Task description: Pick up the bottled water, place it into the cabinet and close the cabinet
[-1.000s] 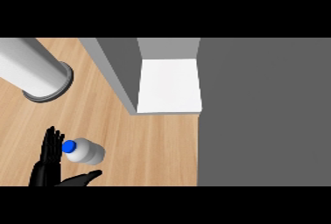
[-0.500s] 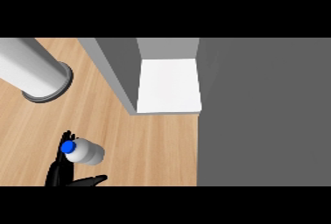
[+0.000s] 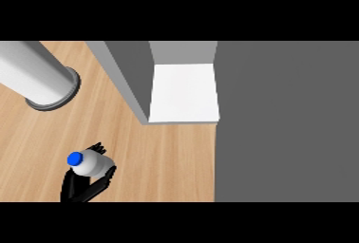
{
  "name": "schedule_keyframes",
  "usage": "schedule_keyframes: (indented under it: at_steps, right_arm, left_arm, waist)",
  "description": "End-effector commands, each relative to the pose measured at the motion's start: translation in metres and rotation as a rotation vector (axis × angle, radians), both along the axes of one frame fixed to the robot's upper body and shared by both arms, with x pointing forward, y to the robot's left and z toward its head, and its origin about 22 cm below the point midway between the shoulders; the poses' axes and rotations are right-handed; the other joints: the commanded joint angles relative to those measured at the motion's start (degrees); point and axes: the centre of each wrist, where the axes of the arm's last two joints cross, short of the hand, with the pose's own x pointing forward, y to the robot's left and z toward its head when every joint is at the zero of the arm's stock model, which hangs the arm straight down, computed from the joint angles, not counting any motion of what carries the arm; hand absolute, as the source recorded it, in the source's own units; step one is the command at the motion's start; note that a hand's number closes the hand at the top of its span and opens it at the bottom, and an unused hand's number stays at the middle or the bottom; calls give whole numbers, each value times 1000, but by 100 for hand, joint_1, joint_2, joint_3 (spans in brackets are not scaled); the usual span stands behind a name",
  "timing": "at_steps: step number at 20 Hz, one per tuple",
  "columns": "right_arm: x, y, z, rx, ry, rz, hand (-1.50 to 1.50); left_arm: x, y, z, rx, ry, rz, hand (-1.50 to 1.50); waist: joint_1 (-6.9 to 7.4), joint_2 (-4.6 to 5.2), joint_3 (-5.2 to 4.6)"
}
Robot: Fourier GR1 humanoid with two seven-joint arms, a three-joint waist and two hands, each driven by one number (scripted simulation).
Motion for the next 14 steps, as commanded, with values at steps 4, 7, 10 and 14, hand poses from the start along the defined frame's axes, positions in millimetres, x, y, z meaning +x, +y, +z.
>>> schedule_keyframes:
  at_steps: [4, 7, 10, 14]
  right_arm:
    - [0, 6, 22, 43, -52, 6, -150]
    - [-10, 5, 39, 18, -48, 26, -150]
    - [-9, -4, 25, 23, -51, 23, -150]
    - [-4, 1, 20, 43, -69, 23, -150]
  left_arm:
    - [7, 4, -11, -98, -33, 5, 150]
    - [15, 10, -9, -111, -35, 34, 150]
    - [-3, -12, -18, -128, -55, -24, 150]
    - [10, -49, -22, -185, -61, -61, 150]
  waist:
    - [-5, 12, -13]
    - [-77, 21, -21]
    - [-36, -9, -7]
    - [-102, 7, -20]
